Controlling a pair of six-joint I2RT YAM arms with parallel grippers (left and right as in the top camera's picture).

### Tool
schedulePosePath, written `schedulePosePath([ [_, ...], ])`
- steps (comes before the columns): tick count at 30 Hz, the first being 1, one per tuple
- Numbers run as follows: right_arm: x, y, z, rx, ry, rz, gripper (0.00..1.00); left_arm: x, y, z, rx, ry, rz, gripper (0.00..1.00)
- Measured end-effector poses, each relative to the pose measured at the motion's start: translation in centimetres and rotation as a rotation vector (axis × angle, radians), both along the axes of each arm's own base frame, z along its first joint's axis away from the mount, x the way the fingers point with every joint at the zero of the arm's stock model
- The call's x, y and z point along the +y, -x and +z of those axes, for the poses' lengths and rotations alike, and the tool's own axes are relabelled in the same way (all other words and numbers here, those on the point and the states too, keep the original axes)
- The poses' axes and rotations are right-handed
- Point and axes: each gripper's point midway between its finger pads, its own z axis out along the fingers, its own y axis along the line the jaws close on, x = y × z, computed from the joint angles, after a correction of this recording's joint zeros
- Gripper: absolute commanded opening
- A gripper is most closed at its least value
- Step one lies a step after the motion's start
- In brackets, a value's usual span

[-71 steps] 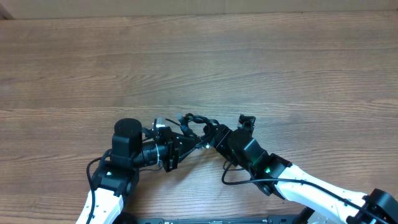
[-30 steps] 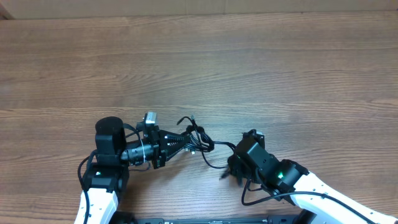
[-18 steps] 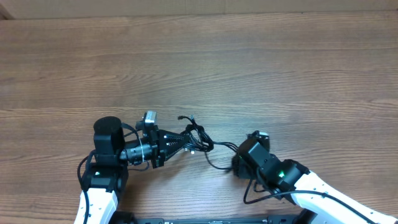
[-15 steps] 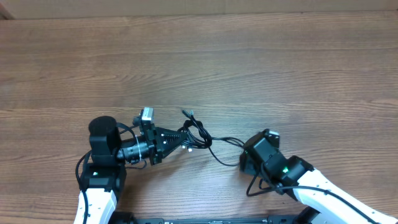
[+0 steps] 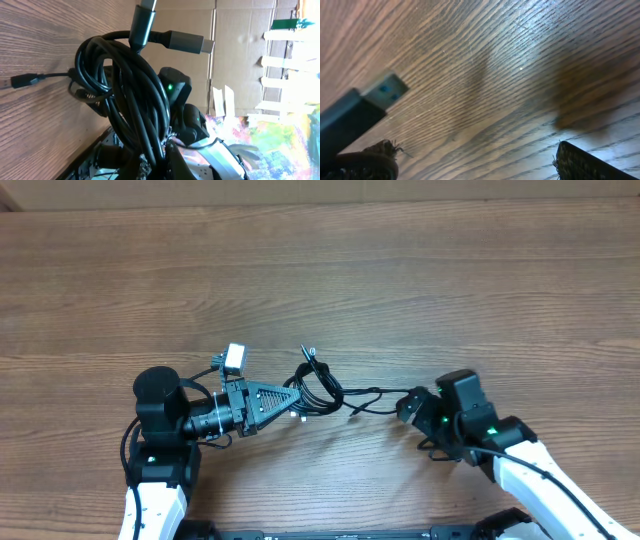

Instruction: Untangle cables

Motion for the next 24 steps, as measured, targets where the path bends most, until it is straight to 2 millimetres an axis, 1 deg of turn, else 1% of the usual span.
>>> schedulePosePath([
  [3, -0.2, 0.0, 0.0, 0.012, -0.026, -0.004, 1.00, 0.0, 0.0, 0.1, -0.008, 0.001, -0.004, 0.04],
  [5, -1.1, 0.2, -0.2, 0.031, -0.016, -0.034, 1.00, 0.0, 0.0, 0.3, -0.021, 0.002, -0.005, 0.04],
  [6, -1.8, 0.1, -0.3, 0.039, -0.011, -0.064, 1.00, 0.1, 0.0, 0.3, -0.026, 0.003, -0.005, 0.05],
  [8, -2.7, -0.3, -0.3, 0.036, -0.021, -0.103, 1.00, 0.1, 0.0, 0.3, -0.027, 0.003, -0.004, 0.04],
  [9, -2.8, -0.6, -0.1, 0.028, -0.041, -0.105, 1.00, 0.2, 0.0, 0.4, -0.028, 0.003, -0.003, 0.04],
  [11, -2.0, -1.2, 0.4, -0.007, -0.094, -0.063, 1.00, 0.2, 0.0, 0.4, -0.029, 0.003, -0.002, 0.04],
  [13, -0.5, -1.7, 1.2, -0.049, -0.159, 0.021, 1.00, 0.2, 0.0, 0.4, -0.032, 0.002, -0.002, 0.04],
  [14, 0.5, -1.7, 1.7, -0.065, -0.199, 0.077, 1.00, 0.2, 0.0, 0.3, -0.035, 0.001, -0.003, 0.04],
  [17, 1.6, -1.2, 2.1, -0.067, -0.239, 0.140, 1.00, 0.2, 0.0, 0.3, -0.050, -0.003, -0.004, 0.04],
  [20, 2.1, -1.0, 2.3, -0.071, -0.261, 0.174, 1.00, 0.2, 0.0, 0.3, -0.083, -0.012, -0.007, 0.04],
  [24, 2.1, -1.0, 2.3, -0.076, -0.259, 0.186, 1.00, 0.2, 0.0, 0.1, -0.178, -0.045, -0.016, 0.04],
])
